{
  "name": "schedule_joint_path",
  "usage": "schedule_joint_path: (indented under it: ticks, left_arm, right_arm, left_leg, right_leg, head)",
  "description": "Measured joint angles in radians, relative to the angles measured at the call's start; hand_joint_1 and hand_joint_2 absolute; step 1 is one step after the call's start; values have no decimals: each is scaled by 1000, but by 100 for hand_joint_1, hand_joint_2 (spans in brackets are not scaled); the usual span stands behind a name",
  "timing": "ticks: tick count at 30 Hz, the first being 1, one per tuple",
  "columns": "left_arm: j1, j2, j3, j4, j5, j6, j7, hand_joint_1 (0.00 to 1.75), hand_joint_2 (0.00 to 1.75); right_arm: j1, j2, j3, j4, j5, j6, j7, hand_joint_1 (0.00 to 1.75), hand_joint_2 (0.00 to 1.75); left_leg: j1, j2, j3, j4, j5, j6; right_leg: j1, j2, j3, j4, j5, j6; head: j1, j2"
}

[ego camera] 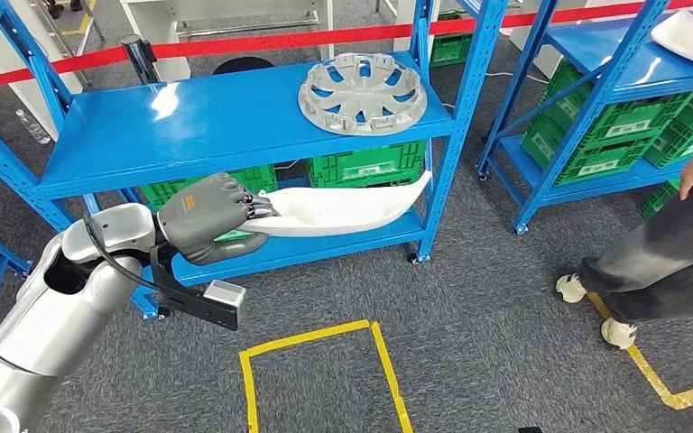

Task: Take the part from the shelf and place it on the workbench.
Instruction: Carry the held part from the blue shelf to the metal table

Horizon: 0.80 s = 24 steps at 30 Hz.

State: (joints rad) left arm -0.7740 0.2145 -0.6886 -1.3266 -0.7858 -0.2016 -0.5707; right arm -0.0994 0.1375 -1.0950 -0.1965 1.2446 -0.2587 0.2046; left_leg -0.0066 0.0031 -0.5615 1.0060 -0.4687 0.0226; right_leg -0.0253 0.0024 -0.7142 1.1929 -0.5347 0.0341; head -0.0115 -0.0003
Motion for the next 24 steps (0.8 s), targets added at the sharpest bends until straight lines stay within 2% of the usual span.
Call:
schedule_joint_path:
  ticks: [1, 2, 3, 4, 6, 7, 8, 11, 12, 13, 14, 16, 17, 18, 19, 22, 23, 24]
  left_arm:
    - [0, 0, 0, 2, 0, -1, -1, 175, 175]
    - [0, -1, -1, 5, 0, -2, -2, 175, 175]
    - [0, -2, -3, 8, 0, -2, -2, 175, 175]
    - [-1, -3, -4, 10, 0, -3, -3, 175, 175]
    - [-7, -6, -5, 15, 1, -3, -4, 175, 175]
    - [-10, -8, -6, 17, 2, -4, -5, 175, 175]
    - [-13, -10, -6, 18, 2, -4, -6, 175, 175]
    - [-16, -13, -7, 21, 2, -3, -7, 175, 175]
    - [-17, -13, -8, 22, 2, -3, -7, 175, 175]
    - [-17, -12, -8, 24, 2, -3, -7, 175, 175]
    - [-18, -12, -8, 25, 2, -3, -8, 175, 175]
    - [-19, -13, -10, 31, 5, -7, -11, 175, 175]
    - [-20, -14, -12, 34, 7, -10, -13, 175, 175]
    - [-21, -16, -14, 38, 8, -13, -14, 175, 175]
    - [-23, -18, -15, 42, 10, -16, -15, 175, 175]
    - [-45, -22, -18, 48, 19, -19, -26, 175, 175]
    - [-54, -23, -19, 49, 26, -21, -33, 175, 175]
    - [-60, -24, -21, 50, 33, -25, -40, 175, 175]
  right_arm:
    - [0, 0, 0, 0, 0, -2, 1, 0, 0]
    - [0, -1, 1, 0, 0, -1, 1, 0, 0]
    - [0, -1, 1, 0, 2, 3, 3, 0, 0]
    - [0, -1, 1, 0, 3, 10, 5, 0, 0]
    - [-3, -2, 1, 0, 6, 25, 8, 0, 0]
    - [-4, -3, 2, 0, 8, 31, 8, 0, 0]
    - [-5, -3, 2, 0, 9, 37, 7, 0, 0]
    - [-5, -3, 2, 0, 6, 66, 7, 0, 0]
    - [-5, -3, 2, 0, 4, 74, 7, 0, 0]
    - [-5, -3, 2, 0, 3, 78, 7, 0, 0]
    - [-5, -3, 2, 0, 3, 78, 7, 0, 0]
    - [-4, -3, 2, 0, 1, 75, 8, 0, 0]
    - [-4, -3, 2, 0, 0, 73, 8, 0, 0]
    - [-4, -3, 2, 0, -2, 73, 8, 0, 0]
    - [-4, -3, 2, 0, -4, 75, 8, 0, 0]
    - [-5, -2, 2, 0, -13, 95, 8, 0, 0]
    - [-5, -2, 2, 0, -18, 103, 8, 0, 0]
    - [-5, -2, 1, 0, -22, 109, 8, 0, 0]
  left_leg:
    - [-1, 1, -11, 2, 7, 1]
    - [-2, 1, -22, 6, 12, 1]
    - [-2, 1, -32, 10, 16, 0]
    - [-2, 2, -41, 16, 20, -2]
    - [-3, 2, -57, 30, 24, -8]
    - [-5, 2, -62, 37, 25, -11]
    - [-6, 2, -65, 41, 26, -16]
    - [-6, 2, -69, 38, 36, -35]
    - [-5, 1, -75, 45, 29, -42]
    - [-4, 1, -85, 68, 9, -48]
    - [-1, 0, -102, 110, -24, -54]
    - [3, 0, -144, 237, -102, -64]
    - [5, 0, -157, 287, -125, -67]
    - [6, 0, -154, 305, -131, -67]
    - [6, 0, -131, 283, -118, -65]
    - [1, 10, -4, 80, -59, -49]
    - [-2, 14, 19, 35, -52, -42]
    - [-6, 16, 26, 15, -53, -35]
  right_leg:
    - [1, 0, -22, 65, -36, 2]
    - [1, 0, -32, 109, -56, 3]
    - [2, 0, -23, 116, -57, 3]
    - [2, -1, 8, 81, -41, 2]
    - [3, -4, 97, -49, -3, -4]
    - [5, -4, 129, -101, 9, -10]
    - [6, -5, 145, -130, 14, -16]
    - [8, -3, 140, -140, 27, -37]
    - [6, -4, 137, -142, 34, -44]
    - [4, -4, 131, -145, 41, -50]
    - [2, -4, 125, -147, 48, -54]
    - [2, -4, 110, -146, 60, -57]
    - [2, -4, 103, -146, 65, -57]
    - [2, -4, 95, -146, 70, -56]
    - [2, -4, 90, -145, 74, -54]
    - [3, -8, 81, -145, 86, -46]
    - [4, -11, 80, -146, 90, -41]
    - [4, -16, 80, -147, 93, -36]
  head:
    - [1, 0]
    - [1, 0]
    - [1, 0]
    - [1, 0]
    - [1, 0]
    - [0, 0]
    - [0, 0]
    - [-1, 0]
    - [-1, 0]
    - [-2, 0]
    - [-4, 0]
    - [-5, 0]
    - [-5, 0]
    - [-5, 0]
    - [-5, 0]
    - [-5, 0]
    - [-5, 0]
    - [-4, 0]
